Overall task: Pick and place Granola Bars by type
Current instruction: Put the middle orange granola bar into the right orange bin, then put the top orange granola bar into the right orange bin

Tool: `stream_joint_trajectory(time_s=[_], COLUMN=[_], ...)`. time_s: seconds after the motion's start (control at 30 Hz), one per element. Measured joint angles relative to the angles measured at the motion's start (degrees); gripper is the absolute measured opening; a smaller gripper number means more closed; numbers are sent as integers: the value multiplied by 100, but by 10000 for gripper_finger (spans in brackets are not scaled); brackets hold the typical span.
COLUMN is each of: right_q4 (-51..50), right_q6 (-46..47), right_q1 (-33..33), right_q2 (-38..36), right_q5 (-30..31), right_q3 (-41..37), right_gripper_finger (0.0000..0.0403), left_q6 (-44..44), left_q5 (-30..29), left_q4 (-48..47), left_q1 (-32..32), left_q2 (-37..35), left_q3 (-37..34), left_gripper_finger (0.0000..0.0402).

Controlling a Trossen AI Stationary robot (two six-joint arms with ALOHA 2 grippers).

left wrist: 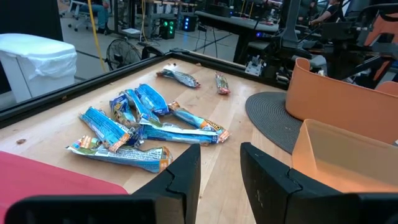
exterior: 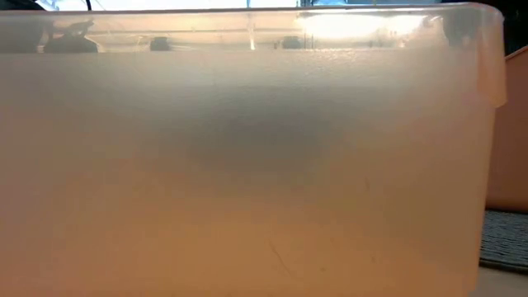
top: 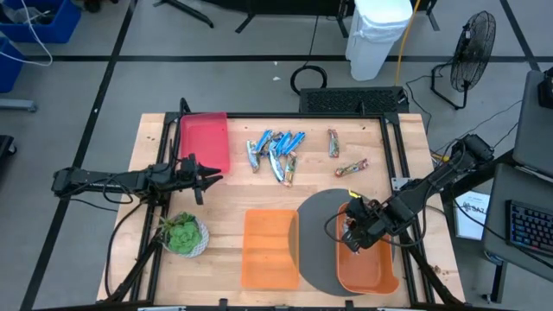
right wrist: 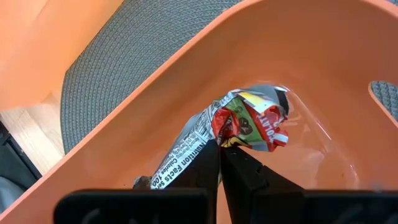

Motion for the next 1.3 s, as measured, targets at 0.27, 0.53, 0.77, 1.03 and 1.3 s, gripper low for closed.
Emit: stream_joint_trajectory(time_s=[0.27,0.53,0.77,1.03,1.3], right_q4=[63,397,1367,1920,1699], right_q6=[-427,-912,-1722,-3674,-6311], right_q1=[0,0,-97,-209,-449], right_q2=[0,0,-279,-980,-1611], right_q5=[-5,-11,-378,-316,2849], right_q3=[-2,-4,-4,-4,-5], right_gripper_finger=[22,88,126,118,103], left_q6=[0,0,0,0,-2], left_q5=[0,0,0,0,0], left_q4=[0,0,0,0,-1], left_q1=[2,0,2,2,2], left_q2=[-1,-1,0,0,-1], left_q3=[1,0,0,1,0], left_gripper_finger=[118,118,118,118,118])
